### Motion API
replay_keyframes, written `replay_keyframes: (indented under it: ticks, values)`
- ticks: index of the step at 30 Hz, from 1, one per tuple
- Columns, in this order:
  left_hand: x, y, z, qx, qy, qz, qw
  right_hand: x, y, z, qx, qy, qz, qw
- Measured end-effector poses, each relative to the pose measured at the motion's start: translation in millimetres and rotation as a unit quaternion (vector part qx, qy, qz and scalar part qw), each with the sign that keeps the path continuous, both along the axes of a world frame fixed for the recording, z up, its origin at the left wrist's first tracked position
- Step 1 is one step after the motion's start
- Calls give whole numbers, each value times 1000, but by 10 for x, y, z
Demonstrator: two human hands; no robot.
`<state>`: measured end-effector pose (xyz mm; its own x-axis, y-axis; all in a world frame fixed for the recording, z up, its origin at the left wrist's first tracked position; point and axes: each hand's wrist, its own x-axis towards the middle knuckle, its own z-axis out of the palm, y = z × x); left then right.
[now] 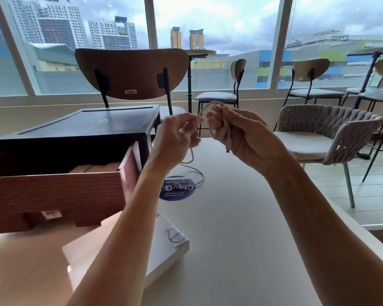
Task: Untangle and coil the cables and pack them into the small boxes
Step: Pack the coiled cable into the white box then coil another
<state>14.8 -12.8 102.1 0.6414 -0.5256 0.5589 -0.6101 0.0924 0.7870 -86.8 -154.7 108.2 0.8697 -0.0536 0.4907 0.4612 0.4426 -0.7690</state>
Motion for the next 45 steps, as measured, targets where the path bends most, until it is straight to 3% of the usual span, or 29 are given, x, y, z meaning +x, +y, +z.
replay_keyframes:
  ticks: [3,7,10,12,15,20,25,29,40,45]
  values:
    - [-44,-41,-47,55,22,-27,998,33,-11,4,66,-13,-54,996]
    - [-161,-57,-74,203,-41,-61,976,43,-126,-22,172,-19,-102,980]
    - [-223,-52,-67,255,-44,-87,962,33,-198,-29,227,-6,-148,962]
    - [-246,-55,-47,271,-72,-80,956,32,-213,-41,153,26,-254,955]
    - [-202,-35,-15,272,-145,-50,950,23,-129,-57,-71,62,-417,904]
    - [-84,47,75,215,-203,-58,953,71,-63,-90,-320,64,-483,813]
    - [-3,109,134,158,-215,-19,964,51,-52,-102,-358,91,-383,847]
    - [56,149,146,119,-212,10,970,55,-71,-90,-334,95,-289,892]
    - [45,134,132,24,-237,82,968,-31,-64,-51,-309,95,-173,931]
    - [62,94,85,22,-207,93,974,-62,-112,-61,-326,87,-150,929]
